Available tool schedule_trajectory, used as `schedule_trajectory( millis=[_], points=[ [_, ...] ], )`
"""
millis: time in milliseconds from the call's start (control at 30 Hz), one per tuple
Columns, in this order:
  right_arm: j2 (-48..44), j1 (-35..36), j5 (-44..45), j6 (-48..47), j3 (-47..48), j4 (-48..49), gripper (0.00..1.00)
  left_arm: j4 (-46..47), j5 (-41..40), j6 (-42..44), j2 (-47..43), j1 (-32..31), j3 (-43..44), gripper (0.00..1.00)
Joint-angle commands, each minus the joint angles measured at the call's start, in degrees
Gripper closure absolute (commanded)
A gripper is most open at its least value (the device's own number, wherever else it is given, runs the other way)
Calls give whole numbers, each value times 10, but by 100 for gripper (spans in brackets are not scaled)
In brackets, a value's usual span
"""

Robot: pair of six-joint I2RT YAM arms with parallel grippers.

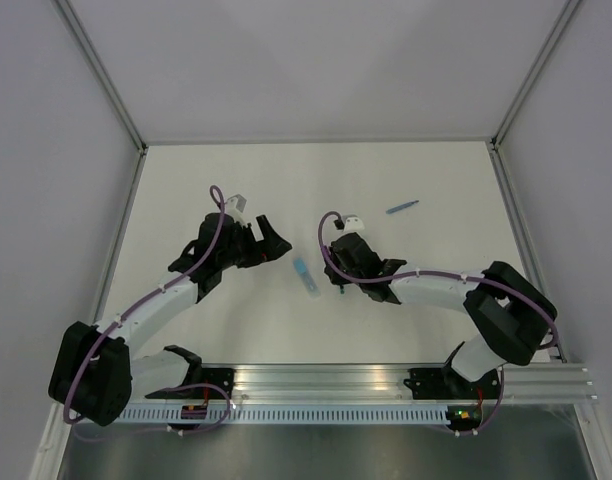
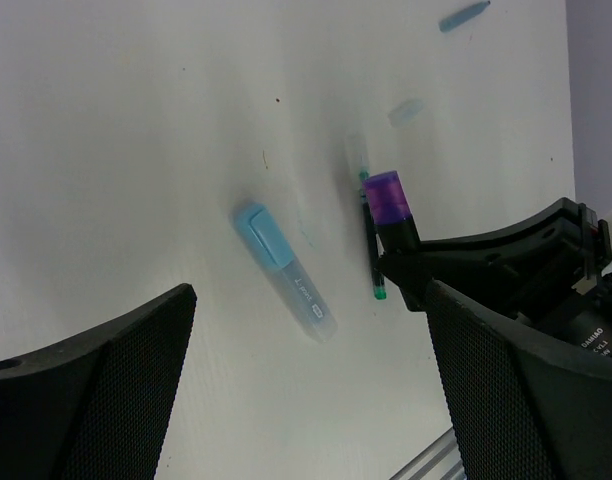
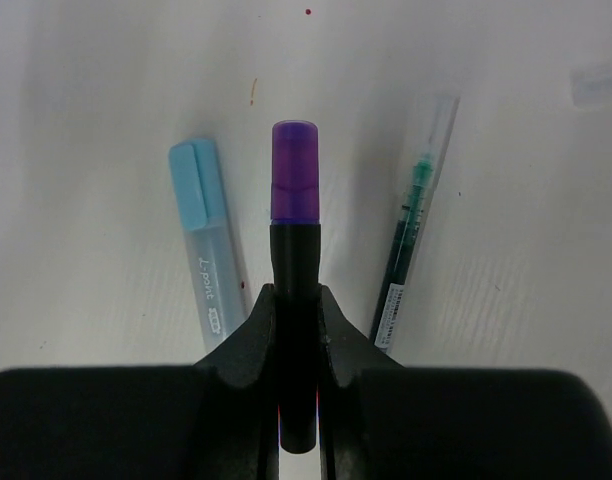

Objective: Insert the pens into the pen caps

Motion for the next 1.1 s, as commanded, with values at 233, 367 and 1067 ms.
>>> schedule_trajectory(
  millis=[233, 367, 1067],
  points=[
    [57, 13, 61, 31, 39, 13, 82, 30, 30, -23, 24, 5, 7, 0],
    [64, 12, 62, 36, 39, 15, 78, 37, 35, -31, 25, 6, 3, 0],
    [61, 18, 97, 36, 84, -37, 66, 38, 53, -34, 34, 7, 7, 0]
  ],
)
